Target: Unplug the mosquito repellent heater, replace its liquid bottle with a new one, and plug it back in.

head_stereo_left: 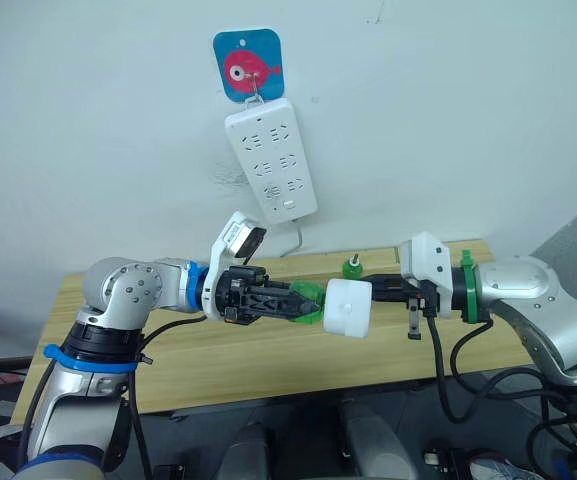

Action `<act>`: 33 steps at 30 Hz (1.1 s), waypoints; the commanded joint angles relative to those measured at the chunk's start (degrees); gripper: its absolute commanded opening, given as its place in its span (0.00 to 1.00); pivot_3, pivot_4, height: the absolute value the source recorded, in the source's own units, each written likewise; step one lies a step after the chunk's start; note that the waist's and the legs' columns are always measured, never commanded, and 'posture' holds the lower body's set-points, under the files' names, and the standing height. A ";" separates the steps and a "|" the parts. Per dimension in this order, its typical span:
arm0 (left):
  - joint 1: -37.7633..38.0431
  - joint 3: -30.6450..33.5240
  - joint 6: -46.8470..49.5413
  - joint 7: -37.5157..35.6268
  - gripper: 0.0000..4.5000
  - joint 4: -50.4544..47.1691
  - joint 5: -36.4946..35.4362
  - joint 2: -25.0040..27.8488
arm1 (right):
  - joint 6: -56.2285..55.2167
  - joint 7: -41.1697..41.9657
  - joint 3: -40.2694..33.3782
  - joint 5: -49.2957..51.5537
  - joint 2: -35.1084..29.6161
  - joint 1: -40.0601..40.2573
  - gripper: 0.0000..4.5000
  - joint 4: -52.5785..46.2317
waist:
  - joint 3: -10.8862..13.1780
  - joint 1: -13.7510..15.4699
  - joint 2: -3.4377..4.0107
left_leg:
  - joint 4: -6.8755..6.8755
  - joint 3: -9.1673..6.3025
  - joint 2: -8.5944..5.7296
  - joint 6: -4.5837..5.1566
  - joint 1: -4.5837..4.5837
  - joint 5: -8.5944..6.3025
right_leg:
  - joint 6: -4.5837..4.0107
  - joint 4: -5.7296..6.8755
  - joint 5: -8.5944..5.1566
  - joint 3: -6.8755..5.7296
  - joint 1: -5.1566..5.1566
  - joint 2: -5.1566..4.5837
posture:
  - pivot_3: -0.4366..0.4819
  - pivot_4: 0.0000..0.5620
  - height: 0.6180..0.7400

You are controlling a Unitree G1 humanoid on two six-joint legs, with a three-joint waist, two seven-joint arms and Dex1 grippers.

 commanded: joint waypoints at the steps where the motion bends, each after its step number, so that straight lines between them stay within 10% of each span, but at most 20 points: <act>1: -0.96 3.45 1.90 2.56 0.50 -0.40 -3.82 -1.09 | 6.69 -1.28 -1.07 7.57 0.46 1.29 0.00 -6.52 | 0.00 0.04 0.00 | 0.00 -0.03 -0.01 0.00 -0.01 0.00 | 0.00 0.00 0.00 0.00 0.01 0.00 | 0.25 0.27 1.00; 33: -0.18 5.11 0.60 10.62 0.50 0.14 -6.33 -3.20 | 27.32 -12.51 -7.57 33.67 -1.98 1.87 0.00 -13.63 | 0.00 0.03 0.00 | -0.01 0.03 -0.05 0.00 0.00 0.00 | 0.05 -0.04 -0.03 -0.04 0.05 0.09 | 0.25 0.28 1.00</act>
